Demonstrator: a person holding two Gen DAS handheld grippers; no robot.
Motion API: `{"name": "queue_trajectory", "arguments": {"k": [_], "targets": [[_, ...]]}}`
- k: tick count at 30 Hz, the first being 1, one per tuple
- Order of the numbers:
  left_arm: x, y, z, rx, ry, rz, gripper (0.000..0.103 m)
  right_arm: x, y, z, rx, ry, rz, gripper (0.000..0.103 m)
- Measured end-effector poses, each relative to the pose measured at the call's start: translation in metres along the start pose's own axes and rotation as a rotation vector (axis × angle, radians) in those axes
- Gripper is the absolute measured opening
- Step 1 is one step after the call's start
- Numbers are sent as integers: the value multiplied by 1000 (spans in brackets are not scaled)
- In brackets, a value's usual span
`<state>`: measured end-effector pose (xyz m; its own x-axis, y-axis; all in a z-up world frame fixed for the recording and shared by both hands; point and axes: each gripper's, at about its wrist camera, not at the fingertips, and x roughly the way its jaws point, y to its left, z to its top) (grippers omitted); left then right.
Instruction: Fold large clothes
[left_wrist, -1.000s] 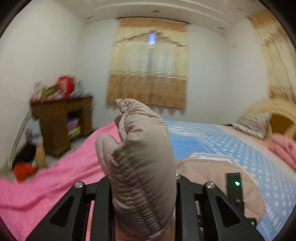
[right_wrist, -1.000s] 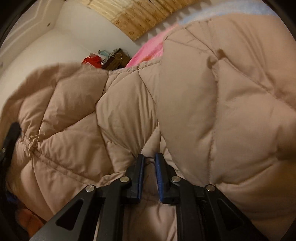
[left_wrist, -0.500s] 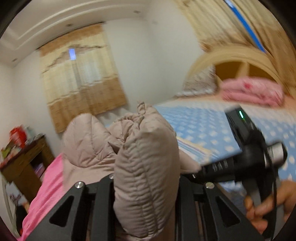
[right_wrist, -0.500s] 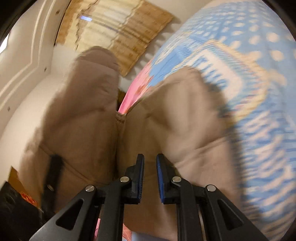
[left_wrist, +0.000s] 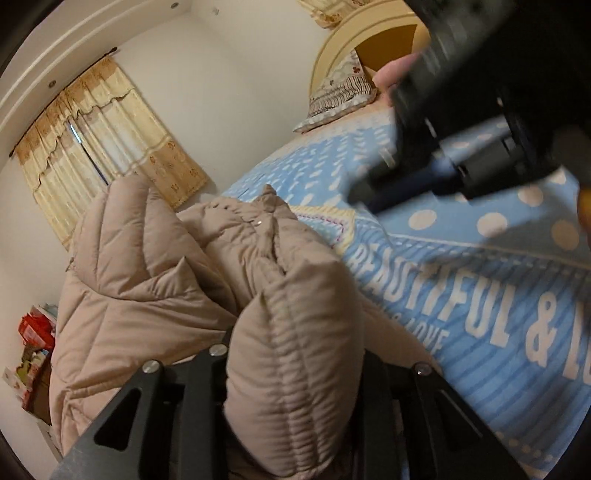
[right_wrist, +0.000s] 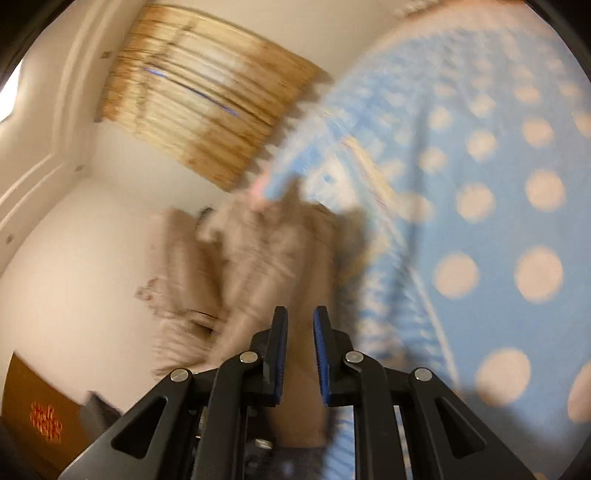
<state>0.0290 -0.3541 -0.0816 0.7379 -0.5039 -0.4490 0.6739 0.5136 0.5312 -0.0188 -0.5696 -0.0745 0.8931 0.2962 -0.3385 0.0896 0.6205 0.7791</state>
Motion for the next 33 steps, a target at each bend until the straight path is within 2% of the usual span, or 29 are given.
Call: {"name": "queue_trajectory", "arguments": {"k": [2, 3, 4, 5, 6, 8, 12, 14, 16, 18, 20, 21, 23, 24, 25, 27, 28, 29, 30, 33], "targets": [[-5, 2, 1, -9, -6, -9, 31, 12, 18, 5, -42, 35, 64, 15], [-9, 4, 0, -10, -13, -12, 34, 25, 26, 6, -65, 80, 78, 15], [-11, 6, 0, -8, -15, -17, 41, 32, 28, 5, -76, 104, 69, 15], [-17, 6, -1, -2, -17, -27, 53, 46, 28, 2, -91, 143, 37, 15], [-28, 7, -4, -2, -25, -40, 59, 56, 26, -1, -100, 165, 4, 15], [-46, 12, -6, -24, -38, -58, 62, 75, 16, -13, -125, 217, -72, 14], [-94, 34, -13, -93, -81, -117, 65, 80, 6, -29, -166, 169, -109, 12], [-117, 56, -19, -162, -99, -140, 80, 79, 6, -28, -133, 175, -105, 12], [-130, 89, -28, -272, -105, -164, 81, 69, 11, -32, -153, 175, -125, 12], [-139, 135, -39, -430, -102, -171, 85, 62, 26, -29, -192, 178, -161, 15], [-140, 178, -54, -571, -125, -133, 97, 51, 37, -28, -209, 176, -180, 16], [-135, 203, -64, -639, -134, -85, 98, 48, 44, -23, -228, 164, -180, 22], [-122, 235, -79, -718, -113, 13, 98, 34, 61, -14, -265, 106, -168, 42], [-113, 250, -86, -764, -87, 63, 98, 22, 71, -8, -277, 64, -157, 66], [-104, 259, -95, -806, -62, 92, 97, 12, 81, -2, -279, 17, -133, 85], [-87, 268, -106, -878, -26, 101, 97, 0, 98, 10, -272, -55, -31, 90], [-74, 269, -112, -906, -1, 100, 97, 4, 109, 18, -263, -47, 42, 91], [-65, 268, -115, -921, 15, 99, 97, 14, 117, 23, -260, -17, 80, 91], [-59, 266, -117, -932, 30, 94, 96, 26, 123, 26, -271, 18, 90, 91], [-44, 247, -118, -939, 55, 54, 96, 87, 138, 26, -351, 161, -5, 91]]}}
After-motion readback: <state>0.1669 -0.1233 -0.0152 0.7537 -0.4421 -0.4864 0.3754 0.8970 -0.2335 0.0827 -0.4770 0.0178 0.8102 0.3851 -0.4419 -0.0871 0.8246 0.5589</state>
